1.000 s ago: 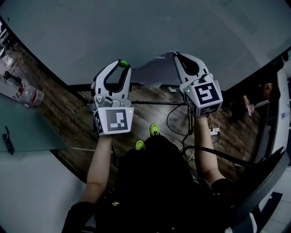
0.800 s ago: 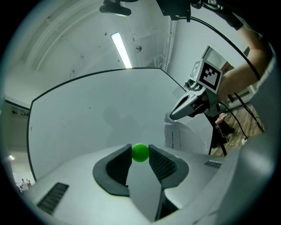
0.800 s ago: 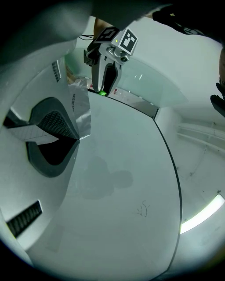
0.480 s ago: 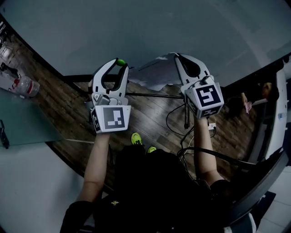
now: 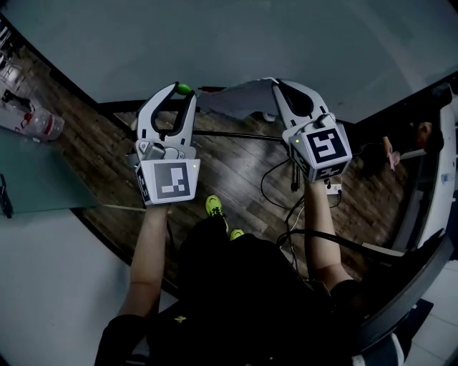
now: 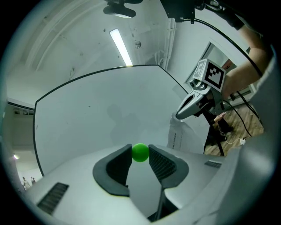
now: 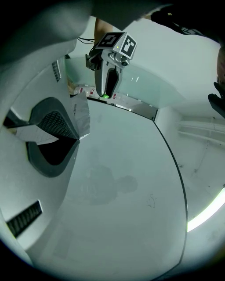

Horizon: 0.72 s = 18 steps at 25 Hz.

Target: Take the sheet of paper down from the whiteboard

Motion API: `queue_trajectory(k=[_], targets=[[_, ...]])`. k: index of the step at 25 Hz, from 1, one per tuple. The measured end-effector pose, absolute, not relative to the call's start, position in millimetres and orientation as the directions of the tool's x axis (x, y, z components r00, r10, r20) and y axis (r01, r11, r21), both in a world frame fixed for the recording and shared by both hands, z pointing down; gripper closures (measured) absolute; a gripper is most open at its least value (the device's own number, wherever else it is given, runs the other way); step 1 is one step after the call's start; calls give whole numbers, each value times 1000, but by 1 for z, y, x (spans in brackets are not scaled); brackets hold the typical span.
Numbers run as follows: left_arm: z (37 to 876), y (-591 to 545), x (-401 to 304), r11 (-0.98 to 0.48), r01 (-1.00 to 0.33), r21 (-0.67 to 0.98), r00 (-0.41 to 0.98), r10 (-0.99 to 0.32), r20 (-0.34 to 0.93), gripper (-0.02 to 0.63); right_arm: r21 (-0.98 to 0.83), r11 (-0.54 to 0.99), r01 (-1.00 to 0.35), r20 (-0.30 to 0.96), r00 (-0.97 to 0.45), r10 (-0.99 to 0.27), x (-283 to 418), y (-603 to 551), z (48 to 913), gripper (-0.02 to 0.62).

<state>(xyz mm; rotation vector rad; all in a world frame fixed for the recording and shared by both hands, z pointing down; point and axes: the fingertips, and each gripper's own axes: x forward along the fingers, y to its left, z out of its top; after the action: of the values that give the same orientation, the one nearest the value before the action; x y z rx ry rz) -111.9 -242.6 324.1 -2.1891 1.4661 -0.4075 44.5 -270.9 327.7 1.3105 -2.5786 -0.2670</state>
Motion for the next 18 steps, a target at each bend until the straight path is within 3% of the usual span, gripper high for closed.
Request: queue_trajectory(k=[18], targets=[[325,-150,-75,-330,-791,-515,389,-921,-6,476,235,623,-746,112,-616,-780,73,-186,330,583]])
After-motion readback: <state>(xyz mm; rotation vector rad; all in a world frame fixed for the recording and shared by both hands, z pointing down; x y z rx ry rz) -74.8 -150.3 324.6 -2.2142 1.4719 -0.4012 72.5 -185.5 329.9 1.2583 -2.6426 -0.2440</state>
